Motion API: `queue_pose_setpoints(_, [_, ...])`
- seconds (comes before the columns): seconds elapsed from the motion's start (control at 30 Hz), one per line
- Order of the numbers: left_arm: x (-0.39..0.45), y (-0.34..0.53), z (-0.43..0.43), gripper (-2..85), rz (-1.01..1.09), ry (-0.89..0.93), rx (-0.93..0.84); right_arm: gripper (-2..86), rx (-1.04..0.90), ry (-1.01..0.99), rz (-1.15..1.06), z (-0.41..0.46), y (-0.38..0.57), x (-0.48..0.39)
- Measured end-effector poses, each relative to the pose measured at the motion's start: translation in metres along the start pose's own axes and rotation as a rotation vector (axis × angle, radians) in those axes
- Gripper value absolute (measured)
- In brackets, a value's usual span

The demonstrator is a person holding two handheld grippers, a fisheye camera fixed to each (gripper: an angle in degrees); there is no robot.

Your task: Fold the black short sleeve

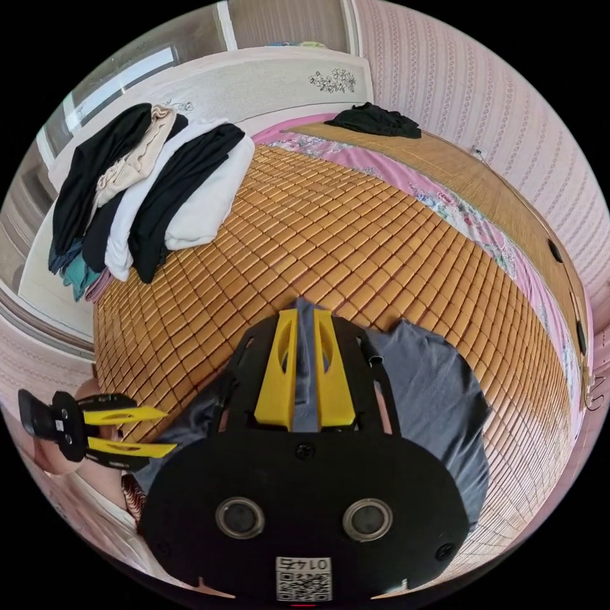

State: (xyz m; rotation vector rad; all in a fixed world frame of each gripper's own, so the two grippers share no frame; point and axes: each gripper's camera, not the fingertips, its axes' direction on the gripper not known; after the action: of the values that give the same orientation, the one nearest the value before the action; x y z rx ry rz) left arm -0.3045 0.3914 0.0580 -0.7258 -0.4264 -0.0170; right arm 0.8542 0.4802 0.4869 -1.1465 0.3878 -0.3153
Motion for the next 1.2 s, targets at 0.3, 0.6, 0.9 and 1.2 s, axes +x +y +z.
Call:
queue_pose_setpoints(0.3, [0.016,-0.003,0.055,8.4,0.003,0.041,-0.059,2.5,-0.119,-0.004,0.024,-0.026,0.023,0.002])
queue_pose_setpoints(0.6, [0.031,-0.001,0.073,7.7,0.049,0.018,-0.012,4.9,-0.073,0.034,0.055,-0.089,-0.017,-0.004])
queue_pose_setpoints(0.9, [0.035,-0.008,0.128,3.1,0.070,-0.061,-0.094,1.1,-0.099,0.000,0.003,-0.103,-0.101,-0.045])
queue_pose_setpoints(1.2, [0.048,0.000,0.155,5.4,0.157,-0.071,-0.098,1.9,-0.018,0.037,0.028,-0.195,-0.118,-0.044])
